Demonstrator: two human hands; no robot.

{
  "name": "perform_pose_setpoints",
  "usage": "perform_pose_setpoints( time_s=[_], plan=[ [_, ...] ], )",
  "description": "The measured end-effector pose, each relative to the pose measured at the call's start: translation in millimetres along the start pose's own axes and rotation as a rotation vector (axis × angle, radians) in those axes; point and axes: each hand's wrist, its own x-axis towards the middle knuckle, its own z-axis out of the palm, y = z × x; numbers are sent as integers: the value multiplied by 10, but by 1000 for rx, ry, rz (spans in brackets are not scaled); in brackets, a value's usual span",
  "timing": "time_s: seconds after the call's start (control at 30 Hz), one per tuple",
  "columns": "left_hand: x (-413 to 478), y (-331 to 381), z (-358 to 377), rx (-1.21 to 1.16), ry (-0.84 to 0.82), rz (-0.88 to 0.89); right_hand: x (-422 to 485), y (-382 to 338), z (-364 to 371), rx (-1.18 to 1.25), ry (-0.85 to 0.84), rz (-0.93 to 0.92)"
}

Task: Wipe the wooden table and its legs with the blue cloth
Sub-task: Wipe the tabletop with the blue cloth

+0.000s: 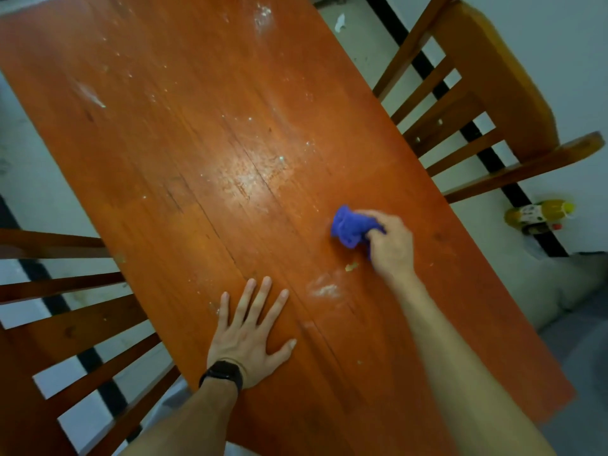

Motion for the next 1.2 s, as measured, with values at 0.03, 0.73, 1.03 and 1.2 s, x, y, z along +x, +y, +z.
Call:
perform_pose_setpoints(
  time_s=[0.03,0.73,1.03,1.2],
  plan=[
    [-6,0,0,-4,0,-1,218,12,-65,-23,73,22],
    [-10,-5,-17,-31,-28,-26,-447,-144,524,-205,-8,-221],
    [4,-5,-23,-48,-25,-19,-1186,91,194,36,-161,-40],
    [-19,1,-31,-54,-30,-30,-760,229,213,-158,212,-8]
  ],
)
